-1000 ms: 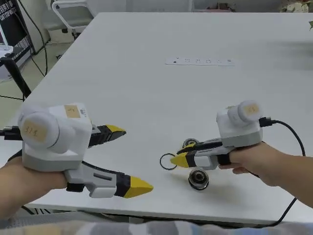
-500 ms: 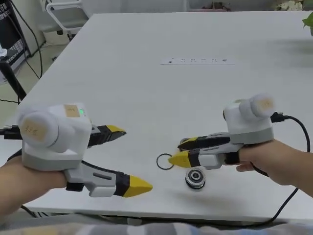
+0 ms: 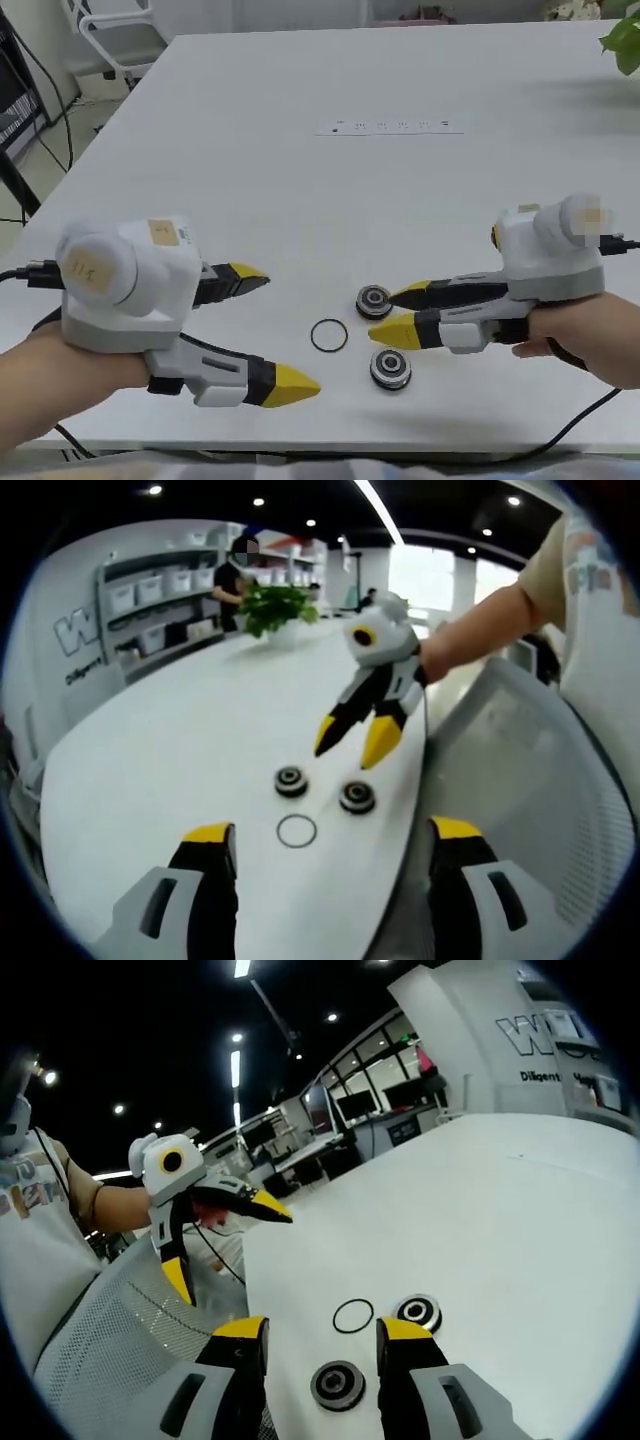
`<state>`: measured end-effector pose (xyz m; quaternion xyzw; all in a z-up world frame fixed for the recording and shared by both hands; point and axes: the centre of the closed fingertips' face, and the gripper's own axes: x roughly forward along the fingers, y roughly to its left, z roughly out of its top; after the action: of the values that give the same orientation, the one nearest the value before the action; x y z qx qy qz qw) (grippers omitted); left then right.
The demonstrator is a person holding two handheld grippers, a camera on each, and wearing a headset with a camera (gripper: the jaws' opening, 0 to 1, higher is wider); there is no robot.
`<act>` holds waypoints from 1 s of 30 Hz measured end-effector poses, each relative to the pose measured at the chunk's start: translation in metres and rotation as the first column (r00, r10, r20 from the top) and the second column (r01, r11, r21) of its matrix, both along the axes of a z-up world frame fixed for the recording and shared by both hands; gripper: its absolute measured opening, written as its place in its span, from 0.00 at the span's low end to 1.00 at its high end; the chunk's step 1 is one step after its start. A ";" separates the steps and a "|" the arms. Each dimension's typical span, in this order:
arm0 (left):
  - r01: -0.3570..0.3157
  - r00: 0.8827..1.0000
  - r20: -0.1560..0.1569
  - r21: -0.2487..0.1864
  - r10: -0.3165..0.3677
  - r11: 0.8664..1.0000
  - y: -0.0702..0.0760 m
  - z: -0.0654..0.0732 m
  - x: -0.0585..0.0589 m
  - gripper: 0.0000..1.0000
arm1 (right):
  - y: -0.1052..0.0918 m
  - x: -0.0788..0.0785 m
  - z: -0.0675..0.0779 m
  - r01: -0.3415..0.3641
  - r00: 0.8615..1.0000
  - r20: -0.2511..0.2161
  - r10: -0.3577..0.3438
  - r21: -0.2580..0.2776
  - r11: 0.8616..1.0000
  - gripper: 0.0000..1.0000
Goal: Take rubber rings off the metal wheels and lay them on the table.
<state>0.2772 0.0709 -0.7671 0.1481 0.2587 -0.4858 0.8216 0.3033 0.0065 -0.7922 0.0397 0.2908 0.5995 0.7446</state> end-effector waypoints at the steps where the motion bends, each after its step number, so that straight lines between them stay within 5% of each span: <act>1: 0.004 1.000 0.001 0.001 -0.004 1.000 -0.001 0.000 0.001 0.79 | -0.001 0.000 0.000 0.001 1.000 0.001 -0.001 0.001 1.000 0.42; 30: 0.102 0.994 -0.044 0.039 -0.100 0.994 -0.027 -0.029 0.011 0.66 | -0.028 -0.013 -0.041 -0.066 0.993 0.093 0.077 -0.112 0.992 0.40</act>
<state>0.2883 0.0436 -0.7960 0.1679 0.2780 -0.5244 0.7871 0.2904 -0.0213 -0.8332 -0.0405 0.2878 0.6102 0.7370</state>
